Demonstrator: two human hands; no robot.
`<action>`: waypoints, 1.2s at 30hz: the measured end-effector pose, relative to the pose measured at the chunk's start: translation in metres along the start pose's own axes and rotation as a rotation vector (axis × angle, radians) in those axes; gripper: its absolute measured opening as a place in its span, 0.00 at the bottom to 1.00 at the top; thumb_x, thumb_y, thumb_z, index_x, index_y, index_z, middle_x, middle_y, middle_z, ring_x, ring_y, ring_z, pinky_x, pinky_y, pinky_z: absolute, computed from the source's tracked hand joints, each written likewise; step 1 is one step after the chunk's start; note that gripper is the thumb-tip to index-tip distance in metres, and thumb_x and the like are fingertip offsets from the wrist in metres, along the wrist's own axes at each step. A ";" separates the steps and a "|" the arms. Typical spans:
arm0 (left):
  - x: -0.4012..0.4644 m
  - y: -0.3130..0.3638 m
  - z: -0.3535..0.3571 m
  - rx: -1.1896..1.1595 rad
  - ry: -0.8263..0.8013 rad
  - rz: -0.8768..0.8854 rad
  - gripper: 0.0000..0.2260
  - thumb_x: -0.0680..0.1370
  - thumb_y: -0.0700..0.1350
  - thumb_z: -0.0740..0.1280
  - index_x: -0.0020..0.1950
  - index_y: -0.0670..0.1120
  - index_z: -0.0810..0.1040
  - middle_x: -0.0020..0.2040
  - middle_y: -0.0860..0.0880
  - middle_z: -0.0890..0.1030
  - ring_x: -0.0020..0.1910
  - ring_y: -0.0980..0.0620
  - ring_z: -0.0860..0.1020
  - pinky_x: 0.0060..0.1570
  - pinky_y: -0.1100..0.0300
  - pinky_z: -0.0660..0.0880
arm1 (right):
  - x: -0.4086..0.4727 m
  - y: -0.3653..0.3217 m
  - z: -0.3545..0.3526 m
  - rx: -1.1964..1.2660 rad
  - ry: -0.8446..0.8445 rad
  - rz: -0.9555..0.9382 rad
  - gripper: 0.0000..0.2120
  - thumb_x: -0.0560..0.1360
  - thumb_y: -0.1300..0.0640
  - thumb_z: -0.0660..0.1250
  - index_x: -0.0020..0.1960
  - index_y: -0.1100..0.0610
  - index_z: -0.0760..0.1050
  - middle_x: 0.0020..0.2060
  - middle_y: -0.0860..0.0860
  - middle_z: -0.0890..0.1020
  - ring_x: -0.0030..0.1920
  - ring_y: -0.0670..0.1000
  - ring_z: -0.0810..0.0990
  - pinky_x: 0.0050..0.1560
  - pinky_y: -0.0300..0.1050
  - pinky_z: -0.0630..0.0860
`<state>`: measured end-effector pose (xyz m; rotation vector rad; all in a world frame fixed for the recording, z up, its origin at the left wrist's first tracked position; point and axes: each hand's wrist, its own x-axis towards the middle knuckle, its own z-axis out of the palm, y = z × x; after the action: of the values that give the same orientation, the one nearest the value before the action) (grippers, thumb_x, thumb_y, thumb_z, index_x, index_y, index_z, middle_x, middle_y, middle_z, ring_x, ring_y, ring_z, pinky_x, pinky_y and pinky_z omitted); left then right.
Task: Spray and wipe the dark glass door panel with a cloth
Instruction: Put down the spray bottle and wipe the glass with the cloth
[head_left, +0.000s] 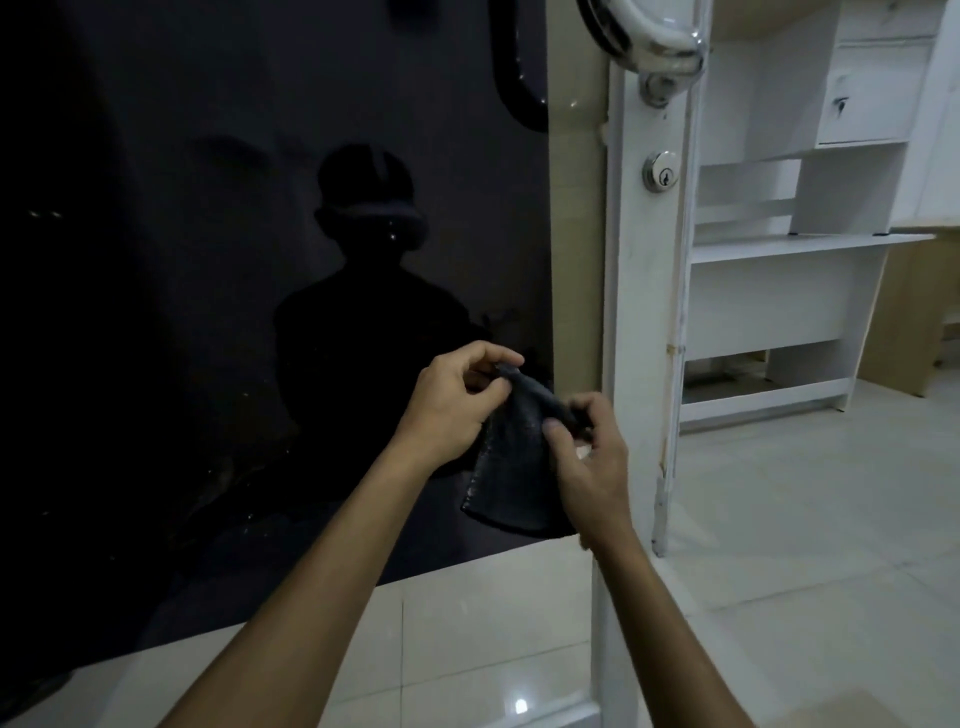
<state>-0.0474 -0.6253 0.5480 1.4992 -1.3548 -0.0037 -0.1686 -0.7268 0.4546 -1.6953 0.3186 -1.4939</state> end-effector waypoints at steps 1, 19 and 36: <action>-0.001 -0.001 -0.003 -0.012 -0.001 -0.003 0.13 0.79 0.36 0.69 0.52 0.55 0.82 0.49 0.51 0.85 0.50 0.51 0.83 0.53 0.61 0.78 | 0.000 -0.003 -0.005 0.072 -0.024 0.009 0.03 0.76 0.56 0.66 0.49 0.54 0.74 0.44 0.50 0.78 0.46 0.48 0.77 0.47 0.43 0.73; -0.017 0.006 -0.027 0.045 -0.084 -0.003 0.16 0.81 0.34 0.66 0.67 0.45 0.80 0.58 0.50 0.85 0.60 0.60 0.81 0.66 0.59 0.76 | -0.014 -0.035 0.007 0.069 -0.289 0.087 0.07 0.80 0.64 0.68 0.51 0.56 0.84 0.51 0.46 0.85 0.55 0.46 0.83 0.55 0.39 0.79; -0.020 0.006 -0.026 0.393 -0.025 0.067 0.10 0.78 0.39 0.68 0.56 0.52 0.78 0.46 0.55 0.77 0.41 0.56 0.77 0.45 0.58 0.77 | 0.046 -0.040 -0.031 -0.202 -0.150 0.059 0.10 0.80 0.62 0.67 0.54 0.51 0.85 0.50 0.46 0.85 0.53 0.45 0.83 0.52 0.42 0.81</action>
<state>-0.0431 -0.5927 0.5513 1.7800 -1.4844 0.3019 -0.1977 -0.7456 0.5131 -1.9290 0.4471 -1.3189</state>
